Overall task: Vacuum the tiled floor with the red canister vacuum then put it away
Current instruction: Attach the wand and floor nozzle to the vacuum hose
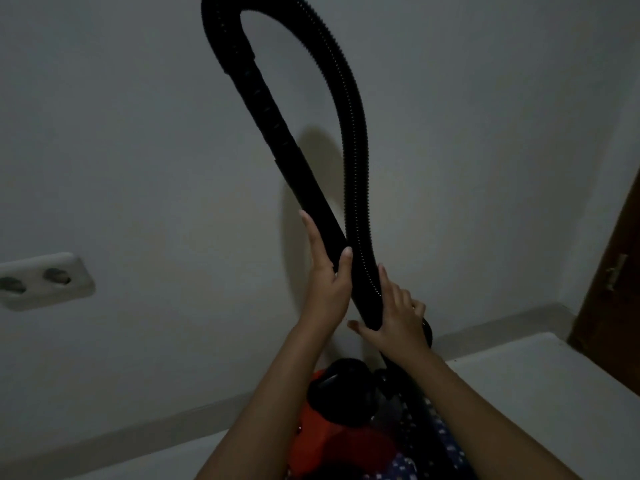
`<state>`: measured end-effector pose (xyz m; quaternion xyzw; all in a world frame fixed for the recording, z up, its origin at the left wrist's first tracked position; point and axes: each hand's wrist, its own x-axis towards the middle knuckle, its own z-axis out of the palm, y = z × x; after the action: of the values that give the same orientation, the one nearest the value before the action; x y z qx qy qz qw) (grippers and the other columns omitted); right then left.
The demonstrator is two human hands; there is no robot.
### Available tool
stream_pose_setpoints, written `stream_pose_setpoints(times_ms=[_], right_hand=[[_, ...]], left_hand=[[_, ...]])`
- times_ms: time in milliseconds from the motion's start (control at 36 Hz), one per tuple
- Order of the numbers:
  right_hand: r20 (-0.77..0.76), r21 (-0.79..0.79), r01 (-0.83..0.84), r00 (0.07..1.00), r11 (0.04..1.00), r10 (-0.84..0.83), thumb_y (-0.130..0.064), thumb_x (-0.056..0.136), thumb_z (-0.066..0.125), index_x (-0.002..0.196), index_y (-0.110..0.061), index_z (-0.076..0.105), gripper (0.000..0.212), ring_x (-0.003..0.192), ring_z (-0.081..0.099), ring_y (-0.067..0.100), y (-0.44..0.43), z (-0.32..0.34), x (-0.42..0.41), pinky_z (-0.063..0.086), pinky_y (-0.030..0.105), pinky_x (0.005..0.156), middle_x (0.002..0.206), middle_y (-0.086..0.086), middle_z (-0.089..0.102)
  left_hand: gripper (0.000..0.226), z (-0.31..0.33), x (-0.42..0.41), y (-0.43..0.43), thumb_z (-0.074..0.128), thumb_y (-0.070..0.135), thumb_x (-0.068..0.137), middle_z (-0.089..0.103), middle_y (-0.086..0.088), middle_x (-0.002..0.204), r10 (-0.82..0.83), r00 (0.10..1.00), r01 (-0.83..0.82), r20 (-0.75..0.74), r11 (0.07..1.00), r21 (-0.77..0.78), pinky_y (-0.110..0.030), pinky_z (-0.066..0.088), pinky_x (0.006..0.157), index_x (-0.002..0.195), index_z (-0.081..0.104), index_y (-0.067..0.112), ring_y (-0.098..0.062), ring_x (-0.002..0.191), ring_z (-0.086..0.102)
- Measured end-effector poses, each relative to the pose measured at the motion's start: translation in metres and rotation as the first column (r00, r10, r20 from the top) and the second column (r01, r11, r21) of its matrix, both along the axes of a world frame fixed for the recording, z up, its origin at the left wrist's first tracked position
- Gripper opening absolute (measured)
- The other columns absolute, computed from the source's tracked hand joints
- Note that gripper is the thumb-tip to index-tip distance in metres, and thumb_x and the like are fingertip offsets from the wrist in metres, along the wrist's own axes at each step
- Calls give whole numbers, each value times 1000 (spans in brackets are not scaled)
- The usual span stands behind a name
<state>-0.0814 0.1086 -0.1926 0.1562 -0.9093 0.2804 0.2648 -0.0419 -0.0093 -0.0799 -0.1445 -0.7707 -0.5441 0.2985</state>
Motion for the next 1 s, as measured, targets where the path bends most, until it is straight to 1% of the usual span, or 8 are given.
stream_pose_setpoints(times_ms=[83, 250, 417, 556, 722, 833, 917, 1000], right_hand=[[-13, 44, -20, 1000, 999, 21, -79, 67, 38, 149, -32, -14, 108, 115, 44, 21, -4, -2, 3, 21, 32, 81, 135, 0, 48], [-26, -65, -134, 991, 989, 133, -76, 70, 45, 145, -43, -9, 97, 114, 47, 25, -6, -6, 9, 26, 34, 94, 127, 7, 51], [46, -162, -325, 941, 932, 336, -72, 71, 54, 145, -50, -14, 104, 118, 42, 18, -1, -17, 6, 37, 42, 104, 130, 0, 41], [25, -34, -300, 953, 953, 301, -88, 67, 38, 146, -45, -6, 101, 102, 48, 20, 2, -27, 4, 33, 31, 89, 116, 5, 50], [-18, 70, -288, 957, 955, 290, -86, 70, 39, 149, -33, 8, 99, 89, 57, 27, 6, -39, 0, 38, 32, 79, 103, 10, 58], [-35, 66, -289, 956, 955, 292, -85, 70, 41, 149, -33, 7, 100, 88, 58, 26, 8, -42, -2, 42, 34, 78, 102, 10, 59], [-28, 69, -282, 958, 957, 284, -86, 68, 44, 149, -35, 5, 103, 86, 58, 25, 8, -42, -2, 45, 38, 79, 100, 8, 59], [-22, 93, -277, 960, 956, 280, -82, 69, 49, 149, -33, 6, 104, 86, 59, 25, 7, -43, -3, 47, 39, 79, 100, 8, 59]], left_hand=[[82, 9, 6, -9, 47, 21, 97, 6, 2, 161, 10, 1000, -10, -8, 998, 62, -45, 35, 113, 135, -19, 50, -14, 142, 29], [87, 4, 16, -28, 50, 10, 95, 21, -7, 157, 37, 998, -32, -40, 990, 134, -5, 44, 90, 133, -18, 48, -19, 129, 45], [87, -25, 24, -38, 50, 11, 95, 27, -13, 154, 77, 997, -67, -27, 958, 278, -37, 44, 106, 129, -16, 57, -27, 128, 47], [88, -51, 26, -44, 48, 7, 96, 25, -11, 154, 100, 994, -111, 50, 931, 347, -11, 47, 93, 131, -21, 49, -10, 116, 53], [91, -70, 32, -40, 47, 9, 96, 17, -5, 158, 113, 988, -144, 109, 929, 342, -40, 38, 111, 136, -27, 43, -19, 131, 44], [89, -75, 32, -35, 46, 11, 97, 23, -7, 156, 116, 985, -153, 130, 930, 333, -29, 43, 107, 134, -27, 46, -19, 127, 49], [90, -85, 29, -32, 46, 12, 98, 22, 0, 155, 103, 981, -152, 162, 932, 329, -21, 43, 104, 138, -30, 39, -4, 121, 51], [90, -94, 27, -28, 46, 12, 97, 22, -7, 156, 111, 978, -168, 177, 924, 344, -22, 42, 106, 139, -29, 39, -15, 127, 48]])
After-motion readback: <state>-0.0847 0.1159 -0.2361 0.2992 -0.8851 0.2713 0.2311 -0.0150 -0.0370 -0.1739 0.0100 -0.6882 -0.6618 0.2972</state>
